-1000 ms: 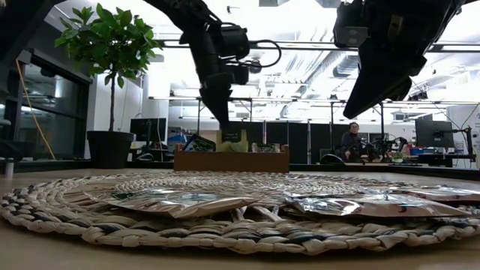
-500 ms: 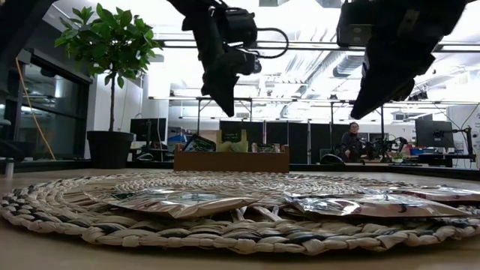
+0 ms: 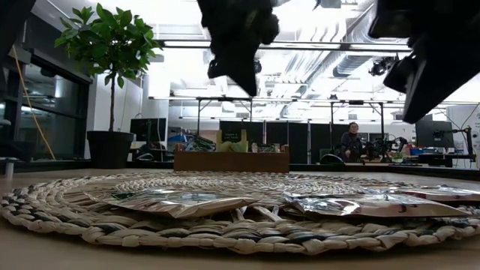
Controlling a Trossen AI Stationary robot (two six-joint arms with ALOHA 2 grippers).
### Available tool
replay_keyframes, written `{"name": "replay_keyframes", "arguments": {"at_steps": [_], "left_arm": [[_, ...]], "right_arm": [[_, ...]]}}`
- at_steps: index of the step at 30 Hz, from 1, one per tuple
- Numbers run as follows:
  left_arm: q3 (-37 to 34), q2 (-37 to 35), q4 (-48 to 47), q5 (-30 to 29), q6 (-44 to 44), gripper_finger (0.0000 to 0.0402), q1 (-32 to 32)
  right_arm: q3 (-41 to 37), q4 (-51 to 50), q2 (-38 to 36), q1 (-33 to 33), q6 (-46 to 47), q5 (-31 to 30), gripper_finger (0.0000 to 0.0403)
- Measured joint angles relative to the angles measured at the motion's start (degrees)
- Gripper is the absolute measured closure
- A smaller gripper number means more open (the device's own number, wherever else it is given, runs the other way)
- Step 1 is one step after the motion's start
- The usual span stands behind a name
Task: Pick & Place Tea
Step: Put the brown tea bag in the right section of the wooden organizer
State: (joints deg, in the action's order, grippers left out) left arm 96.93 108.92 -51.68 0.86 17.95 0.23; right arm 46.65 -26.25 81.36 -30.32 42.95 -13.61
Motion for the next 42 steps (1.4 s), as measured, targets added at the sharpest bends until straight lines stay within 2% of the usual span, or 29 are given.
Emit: {"name": "replay_keyframes", "arguments": {"at_steps": [8,12,16,20,24,29,31,34,42], "left_arm": [[-8.0,0.0,19.8,-4.9,18.5,0.0401,-11.7],[-12.5,0.0,29.3,-8.9,26.2,0.0401,-16.6],[-15.9,0.0,38.2,-12.4,30.4,0.0401,-20.2],[-17.3,0.0,40.4,-16.1,32.3,0.0401,-22.1],[-18.6,0.0,40.3,-16.9,33.4,0.0401,-22.4],[-19.1,3.0,44.3,-13.7,33.8,0.0401,-22.4],[-19.6,4.9,44.4,-12.4,33.8,0.0401,-22.4],[-18.9,7.6,49.8,-8.9,36.1,0.0401,-22.4],[-19.3,9.9,48.8,-10.1,39.6,0.0401,-22.3]], "right_arm": [[0.0,4.3,0.0,-4.8,0.2,-3.6,0.0402],[0.0,7.0,0.0,-7.1,4.0,-4.6,0.0402],[0.0,8.6,0.9,-9.5,8.8,-8.4,0.0403],[0.0,12.1,4.8,-11.5,15.1,-9.3,0.0403],[0.0,17.1,9.4,-13.2,17.2,-8.3,0.0403],[0.0,17.5,12.4,-14.1,22.7,-9.0,0.0403],[0.0,17.5,12.7,-14.1,23.1,-9.2,0.0403],[0.0,17.0,12.7,-14.1,22.8,-9.4,0.0403],[0.0,13.9,12.7,-14.0,22.9,-9.2,0.0403]]}}
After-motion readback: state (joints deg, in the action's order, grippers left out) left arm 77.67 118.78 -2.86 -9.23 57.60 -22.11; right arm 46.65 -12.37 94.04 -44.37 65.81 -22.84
